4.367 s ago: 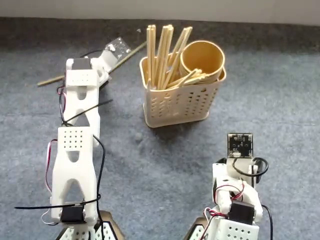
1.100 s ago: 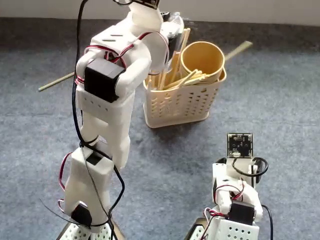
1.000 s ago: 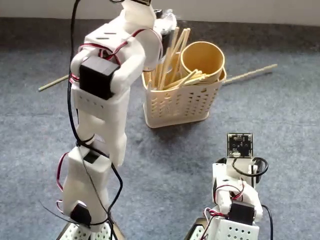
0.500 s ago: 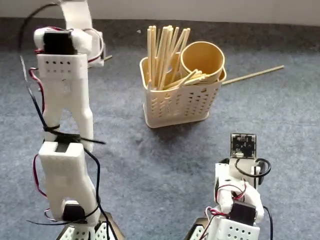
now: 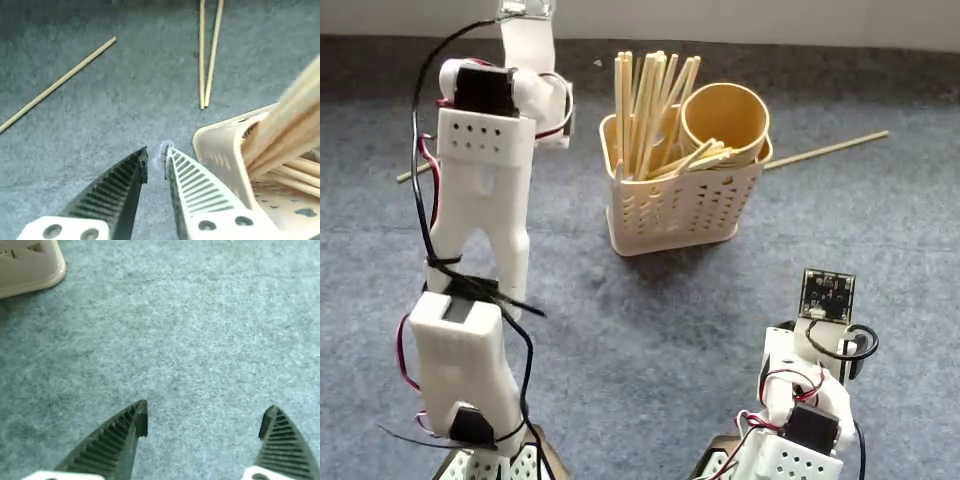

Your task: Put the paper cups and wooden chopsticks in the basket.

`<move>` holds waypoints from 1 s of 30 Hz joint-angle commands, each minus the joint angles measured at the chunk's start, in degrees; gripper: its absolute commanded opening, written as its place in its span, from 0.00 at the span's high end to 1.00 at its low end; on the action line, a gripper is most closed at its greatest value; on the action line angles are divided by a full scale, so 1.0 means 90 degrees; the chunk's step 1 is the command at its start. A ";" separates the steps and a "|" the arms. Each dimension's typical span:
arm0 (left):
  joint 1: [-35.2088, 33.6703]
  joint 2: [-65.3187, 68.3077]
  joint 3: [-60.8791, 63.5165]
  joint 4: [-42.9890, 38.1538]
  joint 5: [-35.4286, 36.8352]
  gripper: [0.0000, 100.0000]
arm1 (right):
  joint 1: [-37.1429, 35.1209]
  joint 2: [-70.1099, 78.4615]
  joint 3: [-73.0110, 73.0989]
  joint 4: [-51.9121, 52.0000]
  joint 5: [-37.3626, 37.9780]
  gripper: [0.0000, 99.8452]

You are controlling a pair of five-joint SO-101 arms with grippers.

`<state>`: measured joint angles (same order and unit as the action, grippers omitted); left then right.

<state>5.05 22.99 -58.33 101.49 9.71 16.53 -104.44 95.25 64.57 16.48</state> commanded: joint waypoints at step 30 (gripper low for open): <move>0.0366 0.0220 0.0200 0.0020 0.0410 0.90 | -0.0366 -0.0054 0.0718 -0.0122 0.0098 0.65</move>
<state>10.33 25.45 -56.31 101.41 13.67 13.89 -104.44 95.25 64.57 16.48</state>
